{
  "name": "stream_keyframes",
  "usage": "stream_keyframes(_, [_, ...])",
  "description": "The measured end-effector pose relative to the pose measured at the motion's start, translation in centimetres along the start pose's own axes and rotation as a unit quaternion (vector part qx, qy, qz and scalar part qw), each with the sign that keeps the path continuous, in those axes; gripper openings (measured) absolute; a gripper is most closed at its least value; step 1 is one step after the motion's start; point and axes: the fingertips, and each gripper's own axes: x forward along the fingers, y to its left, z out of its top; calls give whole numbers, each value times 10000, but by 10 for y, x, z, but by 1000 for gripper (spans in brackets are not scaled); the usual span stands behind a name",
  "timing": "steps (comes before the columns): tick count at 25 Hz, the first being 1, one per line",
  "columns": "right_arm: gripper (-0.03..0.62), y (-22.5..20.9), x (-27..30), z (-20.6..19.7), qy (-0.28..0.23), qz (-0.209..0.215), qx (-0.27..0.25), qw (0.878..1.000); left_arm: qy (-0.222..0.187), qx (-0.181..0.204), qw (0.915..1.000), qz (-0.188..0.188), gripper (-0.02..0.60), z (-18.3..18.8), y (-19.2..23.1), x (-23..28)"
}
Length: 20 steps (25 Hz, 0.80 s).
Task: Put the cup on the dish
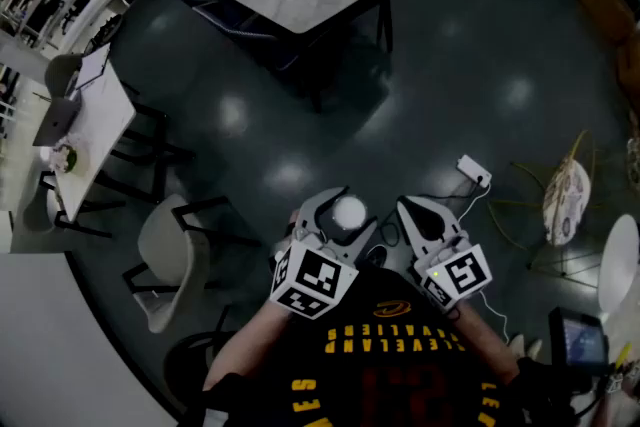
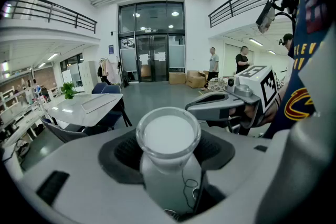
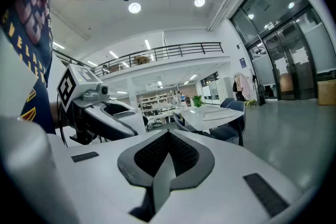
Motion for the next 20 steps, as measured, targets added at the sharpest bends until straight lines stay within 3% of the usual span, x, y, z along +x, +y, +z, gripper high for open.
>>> stream_keyframes(12, [5, 4, -1, -1, -47, -30, 75, 10000, -15, -55, 10000, -25, 268, -1, 4, -6])
stream_keyframes(16, [6, 1, 4, -3, -1, 261, -12, 9997, -55, 7, 9999, -99, 268, 15, 16, -5])
stream_keyframes(20, [80, 4, 12, 5, 89, 747, -308, 9967, 38, 257, 9996, -126, 268, 34, 25, -2])
